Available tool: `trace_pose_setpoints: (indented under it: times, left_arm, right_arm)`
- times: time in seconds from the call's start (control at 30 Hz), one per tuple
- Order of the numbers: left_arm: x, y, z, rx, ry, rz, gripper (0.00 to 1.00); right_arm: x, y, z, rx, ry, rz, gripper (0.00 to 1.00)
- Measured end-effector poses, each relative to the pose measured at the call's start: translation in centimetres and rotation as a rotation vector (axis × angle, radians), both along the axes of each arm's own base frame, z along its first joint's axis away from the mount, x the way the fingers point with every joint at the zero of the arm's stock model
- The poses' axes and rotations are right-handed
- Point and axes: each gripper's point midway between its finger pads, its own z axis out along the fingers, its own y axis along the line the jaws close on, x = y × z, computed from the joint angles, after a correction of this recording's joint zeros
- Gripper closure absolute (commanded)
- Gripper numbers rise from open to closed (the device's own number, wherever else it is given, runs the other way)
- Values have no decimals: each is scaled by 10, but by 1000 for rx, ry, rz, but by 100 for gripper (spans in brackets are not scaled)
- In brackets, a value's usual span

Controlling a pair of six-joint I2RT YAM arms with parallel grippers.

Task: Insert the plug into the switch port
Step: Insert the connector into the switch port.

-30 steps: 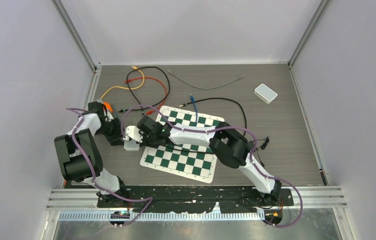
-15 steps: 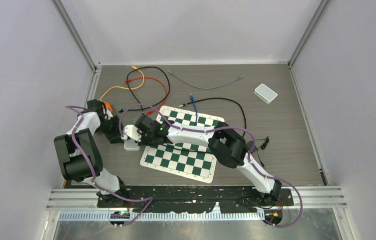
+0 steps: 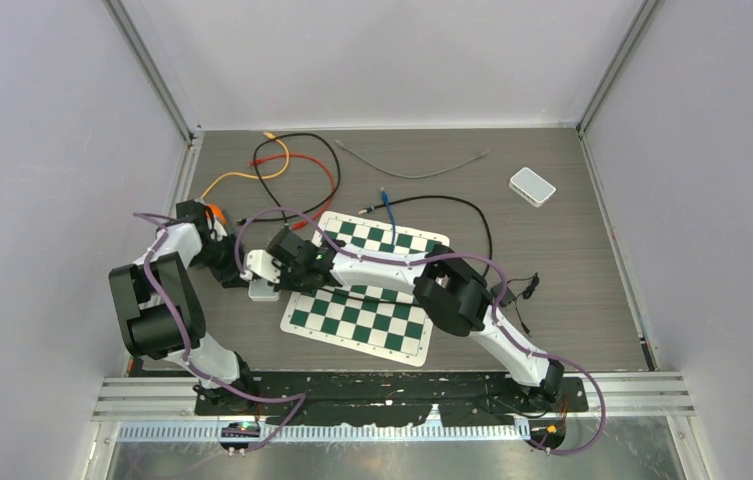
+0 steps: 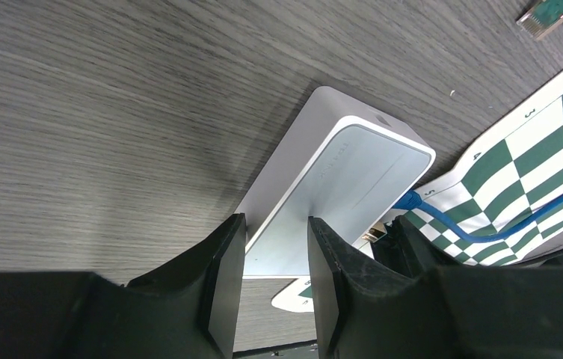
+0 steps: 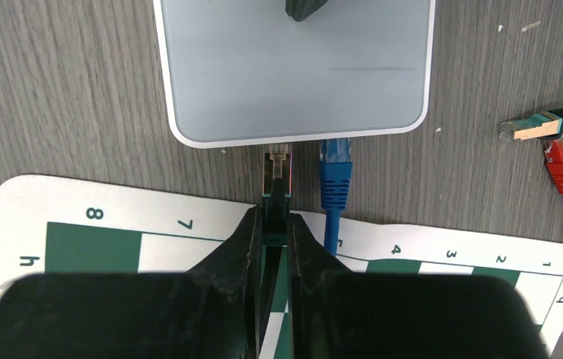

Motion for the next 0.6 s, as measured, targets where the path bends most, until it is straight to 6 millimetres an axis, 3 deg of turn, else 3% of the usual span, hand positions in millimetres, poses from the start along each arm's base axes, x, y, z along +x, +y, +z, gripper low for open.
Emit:
trace_pose_setpoints:
  times: [0.6]
  left_arm:
    - [0,-1,-1,-8,-4,-20,63]
  right_arm:
    - [-6,3,-1,10,15,33,95]
